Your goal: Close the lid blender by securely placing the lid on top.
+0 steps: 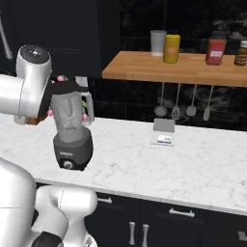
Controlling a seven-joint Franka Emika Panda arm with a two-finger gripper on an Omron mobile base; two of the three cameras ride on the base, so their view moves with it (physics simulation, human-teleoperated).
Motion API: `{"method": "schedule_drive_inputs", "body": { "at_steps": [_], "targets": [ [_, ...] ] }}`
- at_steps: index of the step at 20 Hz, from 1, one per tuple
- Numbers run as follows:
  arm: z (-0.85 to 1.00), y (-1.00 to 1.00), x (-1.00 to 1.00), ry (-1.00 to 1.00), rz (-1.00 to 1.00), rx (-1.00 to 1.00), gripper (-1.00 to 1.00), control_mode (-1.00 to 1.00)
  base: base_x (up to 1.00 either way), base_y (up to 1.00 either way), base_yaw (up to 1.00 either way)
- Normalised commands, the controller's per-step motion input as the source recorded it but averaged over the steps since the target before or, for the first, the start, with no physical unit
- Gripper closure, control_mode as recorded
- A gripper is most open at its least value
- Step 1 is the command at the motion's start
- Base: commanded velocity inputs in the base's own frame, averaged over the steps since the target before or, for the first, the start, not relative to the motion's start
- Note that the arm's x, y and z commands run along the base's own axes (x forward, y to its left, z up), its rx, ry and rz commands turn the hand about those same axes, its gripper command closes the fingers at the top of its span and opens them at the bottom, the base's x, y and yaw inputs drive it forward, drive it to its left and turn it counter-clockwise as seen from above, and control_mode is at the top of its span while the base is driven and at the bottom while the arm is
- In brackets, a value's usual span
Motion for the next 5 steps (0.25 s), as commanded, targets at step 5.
{"method": "schedule_drive_inputs", "body": {
  "at_steps": [5],
  "targets": [
    [-0.09,-0.42,-0.16,0.0,0.0,0.0,-1.0,-1.0,0.0,0.0,0.0]
  ]
}}
